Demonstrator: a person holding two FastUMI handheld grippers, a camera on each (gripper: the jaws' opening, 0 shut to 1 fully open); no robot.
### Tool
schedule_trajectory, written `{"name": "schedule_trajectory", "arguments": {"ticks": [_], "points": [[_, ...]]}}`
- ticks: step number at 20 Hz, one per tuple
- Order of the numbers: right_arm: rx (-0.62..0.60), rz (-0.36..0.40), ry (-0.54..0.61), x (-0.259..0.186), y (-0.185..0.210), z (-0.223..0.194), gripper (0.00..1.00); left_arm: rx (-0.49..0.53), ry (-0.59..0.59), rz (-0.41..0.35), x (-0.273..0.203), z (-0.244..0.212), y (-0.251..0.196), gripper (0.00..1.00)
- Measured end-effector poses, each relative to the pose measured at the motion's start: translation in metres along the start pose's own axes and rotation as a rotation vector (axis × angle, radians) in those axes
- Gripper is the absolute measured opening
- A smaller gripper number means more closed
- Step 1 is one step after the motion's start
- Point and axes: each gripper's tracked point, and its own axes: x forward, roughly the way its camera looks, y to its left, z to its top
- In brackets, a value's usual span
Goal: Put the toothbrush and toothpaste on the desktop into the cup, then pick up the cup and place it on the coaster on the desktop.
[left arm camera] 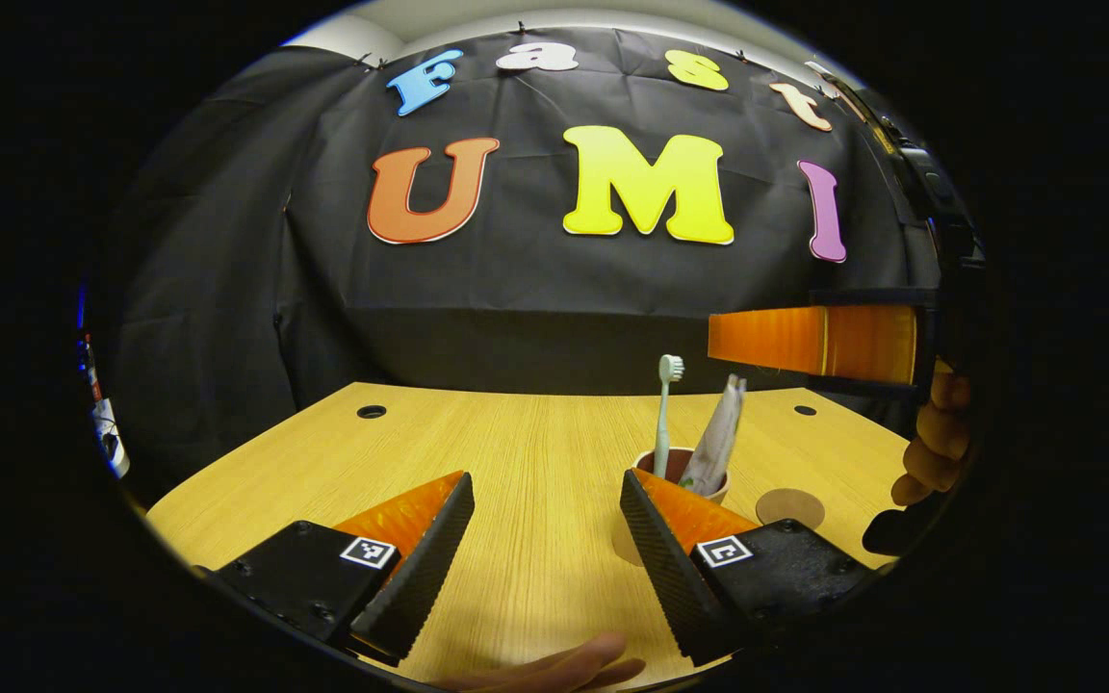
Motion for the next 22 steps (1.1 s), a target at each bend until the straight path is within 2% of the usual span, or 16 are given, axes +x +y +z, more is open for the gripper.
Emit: {"name": "schedule_trajectory", "arguments": {"ticks": [2, 3, 4, 6, 12, 14, 16, 19, 22], "points": [[-0.012, 0.0, -0.002, -0.008, -0.003, 0.0, 0.49, 0.01, 0.003, 0.004, 0.0, 0.0, -0.004, 0.98], [-0.014, 0.001, -0.007, -0.012, -0.004, 0.0, 0.49, 0.015, 0.003, 0.003, -0.001, 0.001, -0.007, 0.98], [-0.014, 0.005, -0.011, -0.018, -0.004, 0.0, 0.54, 0.017, 0.004, 0.002, -0.002, 0.001, -0.009, 0.98], [-0.019, 0.018, -0.009, -0.028, -0.003, 0.0, 0.55, 0.017, 0.007, 0.001, -0.004, 0.0, -0.013, 0.97], [0.019, 0.005, -0.033, -0.069, -0.013, -0.002, 0.71, 0.041, -0.014, 0.016, -0.012, 0.008, -0.024, 0.97], [0.055, 0.006, -0.036, -0.086, -0.017, -0.003, 0.73, 0.046, -0.043, 0.04, -0.015, 0.017, -0.023, 0.97], [0.053, -0.007, -0.039, -0.103, -0.025, -0.005, 0.78, 0.06, -0.05, 0.036, -0.018, 0.022, -0.027, 0.97], [0.044, -0.037, -0.048, -0.131, -0.042, -0.01, 0.81, 0.068, -0.058, 0.044, -0.025, 0.031, -0.032, 0.96], [0.03, -0.064, -0.056, -0.158, -0.057, -0.016, 0.84, 0.023, -0.036, 0.043, -0.028, 0.036, -0.037, 0.96]]}}
